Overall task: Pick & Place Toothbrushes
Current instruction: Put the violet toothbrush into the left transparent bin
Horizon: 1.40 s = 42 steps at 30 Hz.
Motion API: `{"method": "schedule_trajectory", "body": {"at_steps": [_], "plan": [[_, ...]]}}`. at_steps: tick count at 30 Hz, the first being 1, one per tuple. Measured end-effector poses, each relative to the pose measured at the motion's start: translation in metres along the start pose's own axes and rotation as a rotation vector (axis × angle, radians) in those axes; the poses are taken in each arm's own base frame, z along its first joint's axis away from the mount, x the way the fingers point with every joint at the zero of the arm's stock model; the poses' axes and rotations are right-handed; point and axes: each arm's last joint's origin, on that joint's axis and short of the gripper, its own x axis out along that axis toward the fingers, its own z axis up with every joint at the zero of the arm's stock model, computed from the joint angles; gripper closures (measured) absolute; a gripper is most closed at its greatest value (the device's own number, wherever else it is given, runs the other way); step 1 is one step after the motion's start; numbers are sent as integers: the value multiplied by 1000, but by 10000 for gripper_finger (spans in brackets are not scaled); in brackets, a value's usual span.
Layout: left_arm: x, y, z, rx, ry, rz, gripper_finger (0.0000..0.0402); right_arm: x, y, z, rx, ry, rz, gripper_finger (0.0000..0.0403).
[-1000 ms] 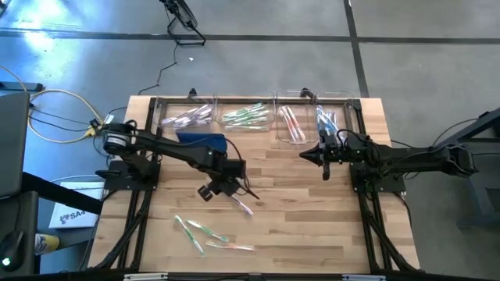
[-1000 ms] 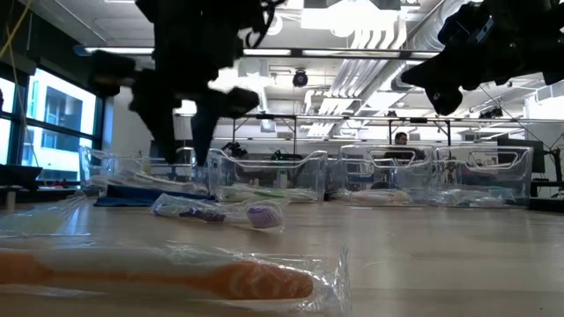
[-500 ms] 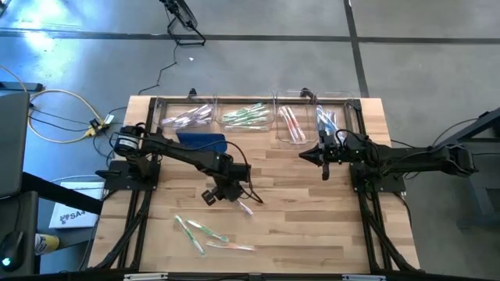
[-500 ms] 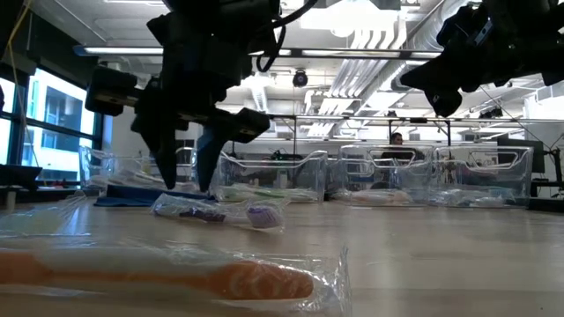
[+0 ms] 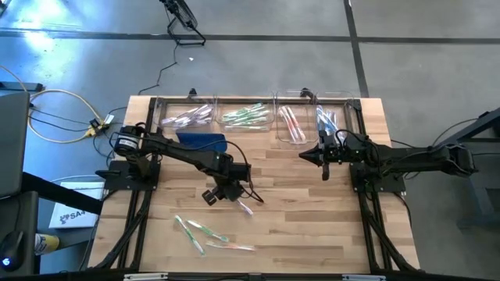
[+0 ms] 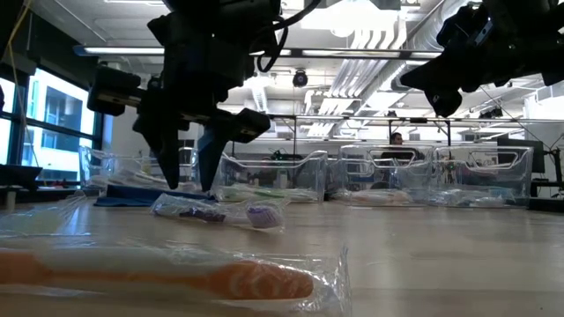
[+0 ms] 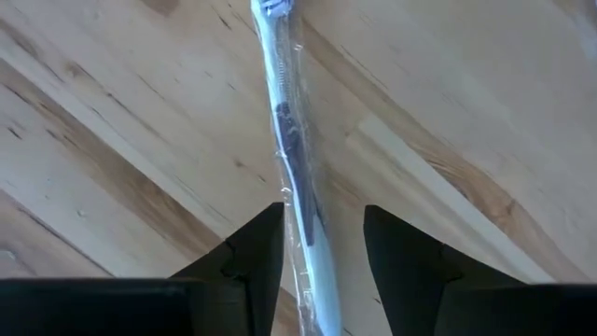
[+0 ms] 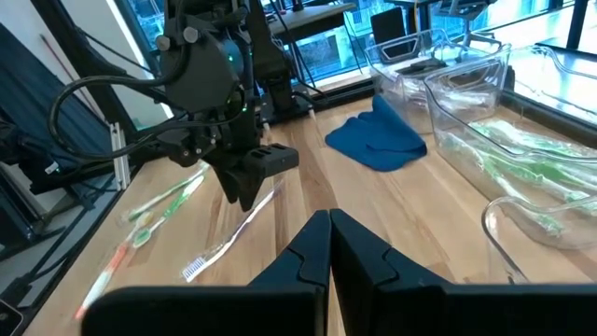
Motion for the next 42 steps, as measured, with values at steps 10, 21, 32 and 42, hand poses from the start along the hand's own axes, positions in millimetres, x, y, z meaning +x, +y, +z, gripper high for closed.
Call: {"method": "schedule_trajectory", "body": {"at_steps": [10, 21, 32, 42], "plan": [[3, 6, 5, -24, -56, 42, 256, 0, -2, -8, 15, 77, -24, 401], [30, 11, 2, -80, -23, 14, 256, 0, -2, -7, 16, 67, -21, 401], [34, 13, 2, -81, -26, 22, 284, 0, -1, -5, 11, 51, -17, 401], [36, 14, 2, -77, -27, 23, 389, 0, -1, -5, 11, 52, -18, 401]]}}
